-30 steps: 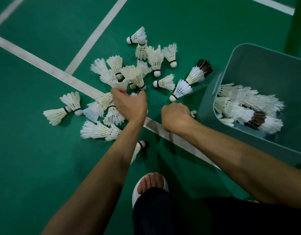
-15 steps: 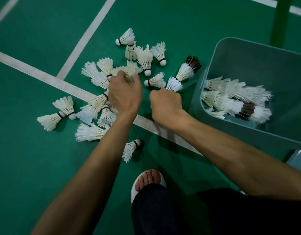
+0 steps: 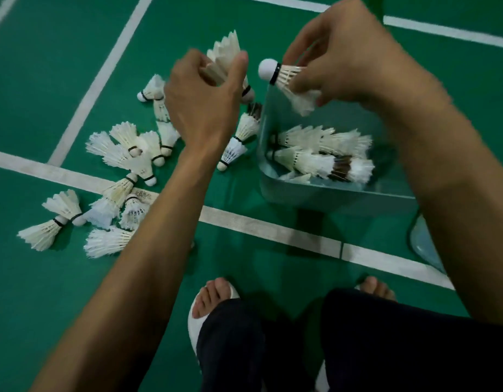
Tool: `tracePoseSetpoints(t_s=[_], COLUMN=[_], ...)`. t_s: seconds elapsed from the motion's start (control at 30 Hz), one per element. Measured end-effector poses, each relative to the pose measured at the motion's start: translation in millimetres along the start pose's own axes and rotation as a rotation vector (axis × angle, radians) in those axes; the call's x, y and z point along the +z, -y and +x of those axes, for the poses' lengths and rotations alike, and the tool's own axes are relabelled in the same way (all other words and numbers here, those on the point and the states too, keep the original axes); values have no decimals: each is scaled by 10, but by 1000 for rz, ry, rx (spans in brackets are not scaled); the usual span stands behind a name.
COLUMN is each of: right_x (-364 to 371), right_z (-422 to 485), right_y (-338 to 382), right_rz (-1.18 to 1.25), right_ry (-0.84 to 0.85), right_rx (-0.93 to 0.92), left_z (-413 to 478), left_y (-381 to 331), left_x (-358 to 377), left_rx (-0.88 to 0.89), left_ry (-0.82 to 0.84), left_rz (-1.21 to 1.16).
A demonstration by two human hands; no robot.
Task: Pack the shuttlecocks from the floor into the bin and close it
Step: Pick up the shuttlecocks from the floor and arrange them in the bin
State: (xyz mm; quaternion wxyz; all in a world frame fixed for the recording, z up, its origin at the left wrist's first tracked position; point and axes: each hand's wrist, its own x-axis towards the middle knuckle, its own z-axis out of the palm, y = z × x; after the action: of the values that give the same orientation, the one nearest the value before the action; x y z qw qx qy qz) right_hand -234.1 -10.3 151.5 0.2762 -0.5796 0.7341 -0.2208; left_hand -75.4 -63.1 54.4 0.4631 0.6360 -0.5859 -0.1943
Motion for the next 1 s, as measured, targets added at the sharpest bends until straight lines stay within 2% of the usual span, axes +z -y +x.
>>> tracePoseSetpoints(t_s=[0.1,0.27,0.37,0.5,0.67,0.77,0.83,0.93,1.0], right_x=[-218,62,313,569,821,824,728,566,504], right_z=[-78,-54,-32,62,169,180,183,175,172], right_y=[-486,-1261,-1538,-1718,-1749,-1748,-1782,-1885,-1939], right_rz=[-49,-280,-402,-354,-299,-32,55,-81,-140], right_ry=[3,100,239,422,421,454,377,226,314], right_rx=[155,309,349,349,328,432,463,446,481], left_z=[-183,-508,-608,-614,-607,-593,-582,-561,-558], left_y=[-283,-445,-404,-250,-185,-166,-149,-129,-142], left_x=[308,905,1148,1316,1272,1245,1252,1279,1283], left_rx=[59,65,71,50,6,-14,-40,-74,-62], left_ry=[103,407,619,809,855,835,814,804,839], left_rz=[-56,63,148,253,380,416,432,422,429])
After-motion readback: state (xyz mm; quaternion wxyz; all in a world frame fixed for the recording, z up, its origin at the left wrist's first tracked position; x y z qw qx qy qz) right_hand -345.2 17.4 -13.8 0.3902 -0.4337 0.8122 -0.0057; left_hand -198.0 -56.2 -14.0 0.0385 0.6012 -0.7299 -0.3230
